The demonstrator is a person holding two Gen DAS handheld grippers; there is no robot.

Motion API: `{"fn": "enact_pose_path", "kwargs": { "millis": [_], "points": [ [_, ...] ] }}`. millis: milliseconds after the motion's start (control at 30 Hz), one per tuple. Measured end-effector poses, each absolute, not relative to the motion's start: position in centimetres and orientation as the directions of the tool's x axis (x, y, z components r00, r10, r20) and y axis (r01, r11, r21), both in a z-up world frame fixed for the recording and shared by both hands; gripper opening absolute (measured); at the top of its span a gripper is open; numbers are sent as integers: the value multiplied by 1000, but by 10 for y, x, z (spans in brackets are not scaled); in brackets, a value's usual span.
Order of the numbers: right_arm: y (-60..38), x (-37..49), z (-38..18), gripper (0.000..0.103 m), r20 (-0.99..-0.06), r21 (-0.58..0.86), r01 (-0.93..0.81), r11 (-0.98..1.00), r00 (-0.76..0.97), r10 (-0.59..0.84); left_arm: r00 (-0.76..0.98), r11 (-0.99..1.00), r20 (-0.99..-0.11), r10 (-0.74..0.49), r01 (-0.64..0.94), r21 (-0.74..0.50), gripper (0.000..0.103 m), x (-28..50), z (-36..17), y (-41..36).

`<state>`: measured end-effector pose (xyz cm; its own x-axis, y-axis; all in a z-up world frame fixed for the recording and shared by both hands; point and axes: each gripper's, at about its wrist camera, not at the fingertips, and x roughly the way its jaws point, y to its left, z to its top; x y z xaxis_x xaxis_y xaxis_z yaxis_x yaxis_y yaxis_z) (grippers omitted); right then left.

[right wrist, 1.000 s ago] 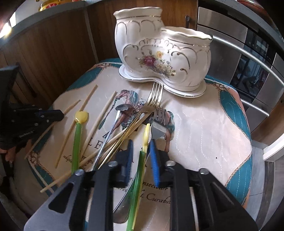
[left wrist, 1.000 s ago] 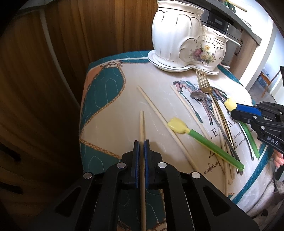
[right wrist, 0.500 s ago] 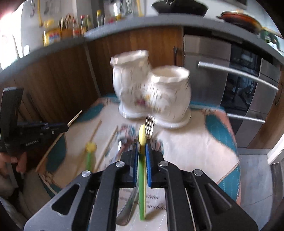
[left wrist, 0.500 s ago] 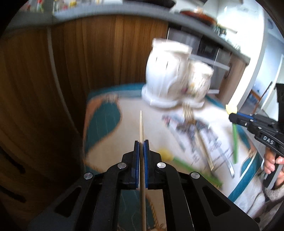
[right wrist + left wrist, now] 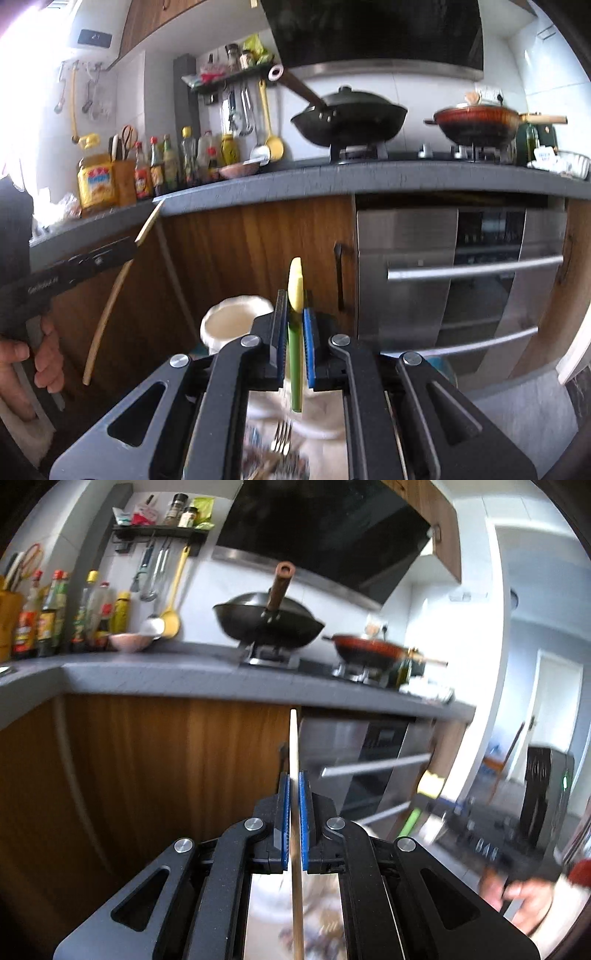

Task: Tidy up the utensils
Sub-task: 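Insert the chopstick into the larger cup while the right tool fills the smaller cup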

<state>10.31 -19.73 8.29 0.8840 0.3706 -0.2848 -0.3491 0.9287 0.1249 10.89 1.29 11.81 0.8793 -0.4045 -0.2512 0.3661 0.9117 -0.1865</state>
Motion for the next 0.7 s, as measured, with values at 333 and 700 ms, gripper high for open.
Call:
{"fn": "enact_pose_path", "kwargs": {
  "millis": [333, 700],
  "points": [
    [-205, 151, 91, 8, -269, 177, -297, 938, 903, 336, 916, 915, -141, -374, 341, -214, 5, 195, 114, -20],
    [-202, 176, 38, 8, -389, 203, -293, 934, 851, 352, 942, 950, -145, -303, 287, -119, 5, 210, 78, -29]
  ]
}}
